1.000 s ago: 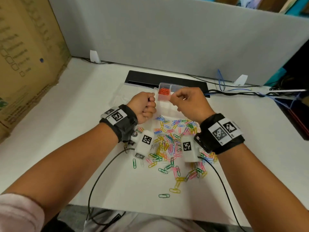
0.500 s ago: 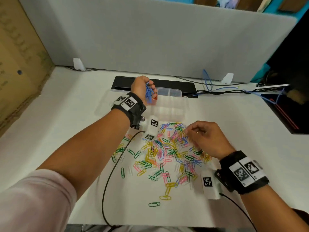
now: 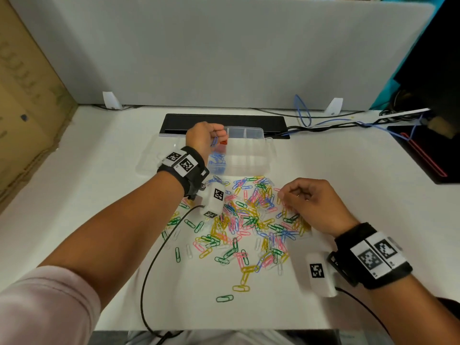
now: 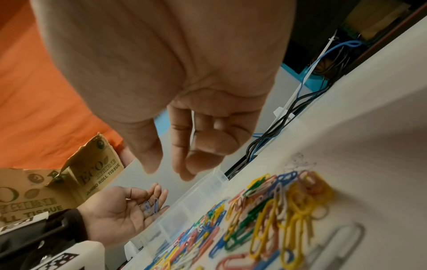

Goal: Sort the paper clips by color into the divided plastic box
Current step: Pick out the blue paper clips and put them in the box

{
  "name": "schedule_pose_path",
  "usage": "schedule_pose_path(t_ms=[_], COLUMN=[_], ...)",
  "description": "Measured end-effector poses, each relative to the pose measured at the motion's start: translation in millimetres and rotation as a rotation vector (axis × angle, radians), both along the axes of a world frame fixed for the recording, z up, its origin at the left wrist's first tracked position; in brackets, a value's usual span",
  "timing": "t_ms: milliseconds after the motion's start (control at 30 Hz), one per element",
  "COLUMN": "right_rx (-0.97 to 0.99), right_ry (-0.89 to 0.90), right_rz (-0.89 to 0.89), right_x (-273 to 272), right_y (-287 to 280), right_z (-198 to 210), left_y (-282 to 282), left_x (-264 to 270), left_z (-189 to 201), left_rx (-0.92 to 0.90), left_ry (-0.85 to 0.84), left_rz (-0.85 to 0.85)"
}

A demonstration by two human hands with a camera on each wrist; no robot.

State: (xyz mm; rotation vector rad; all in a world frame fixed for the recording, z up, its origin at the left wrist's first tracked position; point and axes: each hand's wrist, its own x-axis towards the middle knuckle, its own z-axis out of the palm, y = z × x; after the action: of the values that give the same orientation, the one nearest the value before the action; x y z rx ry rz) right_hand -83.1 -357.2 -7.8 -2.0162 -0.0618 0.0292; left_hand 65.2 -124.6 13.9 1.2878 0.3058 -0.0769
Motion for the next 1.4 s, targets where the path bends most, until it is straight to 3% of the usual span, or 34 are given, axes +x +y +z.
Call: schedule_pose_path(t_ms=[233, 600, 700, 767, 833, 967, 1133, 1267, 1400], right_rx=[0.024, 0.015, 0.007, -0.007, -0.054, -0.24, -0.606, -0.822, -0.797], right_ry=[0.016, 0.046, 0.055, 0.054, 0.048, 0.02, 0.075, 0.121, 0.163], right_rz=[0.028, 0.043, 0.039, 0.031, 0.036, 0.081, 0.051, 0.017, 0.045], right_x=[-2, -3, -4, -1, 8, 43, 89, 96, 99], right_y=[7, 13, 14, 19, 32, 78, 130, 150, 150], right_z=[-2, -6, -6, -2, 3, 14, 13, 14, 11], left_y=[3, 17, 36, 52, 60, 54, 43, 37, 35], left_x=[0, -12, -29, -38, -45, -44, -35, -34, -36], left_z=[-5, 9, 14, 12, 10, 4, -6, -11, -14], left_rx=[0.03, 0.089, 0.486, 0.811, 0.991, 1.18, 1.474, 1.536, 1.509], left_ry=[-0.067, -0.078, -0.066, 0.008, 0.079, 0.016, 0.01, -0.035, -0.071], left_rz=[0.021, -0.108, -0.246, -0.491, -0.697, -0.703, -0.657, -0.599, -0.624])
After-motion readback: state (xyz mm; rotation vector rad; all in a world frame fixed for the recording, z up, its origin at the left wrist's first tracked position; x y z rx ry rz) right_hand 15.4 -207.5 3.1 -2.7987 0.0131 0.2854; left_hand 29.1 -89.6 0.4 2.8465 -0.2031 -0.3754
